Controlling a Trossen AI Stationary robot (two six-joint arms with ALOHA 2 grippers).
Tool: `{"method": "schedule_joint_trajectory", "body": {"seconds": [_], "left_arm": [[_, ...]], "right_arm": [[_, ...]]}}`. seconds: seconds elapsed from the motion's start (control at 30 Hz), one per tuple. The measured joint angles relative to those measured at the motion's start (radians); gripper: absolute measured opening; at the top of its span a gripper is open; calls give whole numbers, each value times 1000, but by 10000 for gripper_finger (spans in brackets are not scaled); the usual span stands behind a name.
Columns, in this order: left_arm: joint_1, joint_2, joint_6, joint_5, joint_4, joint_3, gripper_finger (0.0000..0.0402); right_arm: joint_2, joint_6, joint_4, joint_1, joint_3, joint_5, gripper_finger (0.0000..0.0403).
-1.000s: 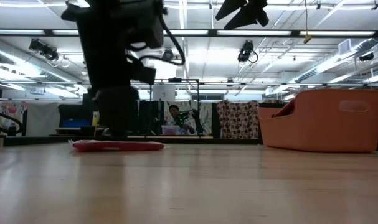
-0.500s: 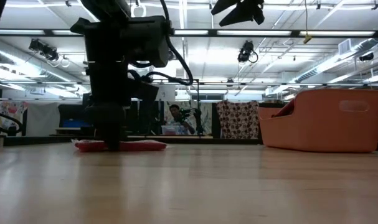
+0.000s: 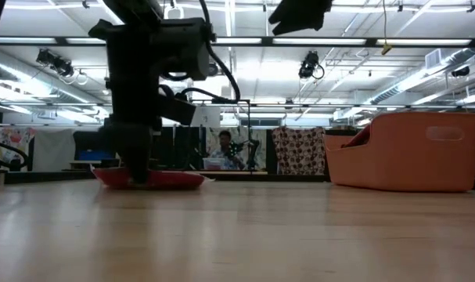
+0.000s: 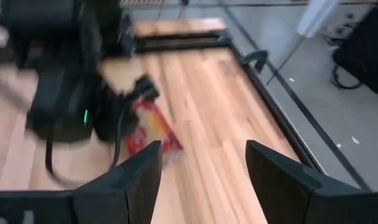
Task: Sort popcorn bags into baskets
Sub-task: Put the red popcorn bag into the orange bin
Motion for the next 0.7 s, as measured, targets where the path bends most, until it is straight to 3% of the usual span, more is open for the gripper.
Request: {"method": "schedule_joint_trajectory", "body": {"seconds": [0.17, 0.37, 0.7], "left_arm": [[22, -48, 31, 67, 3, 0, 19], [54, -116, 39, 211, 20, 1, 19], [119, -237, 34, 462, 253, 2, 19]], "right_arm": [[0, -112, -7, 0, -65, -95, 237], [0, -133, 27, 3, -169, -203, 241], [1, -321, 236, 54, -293, -283, 237]]}}
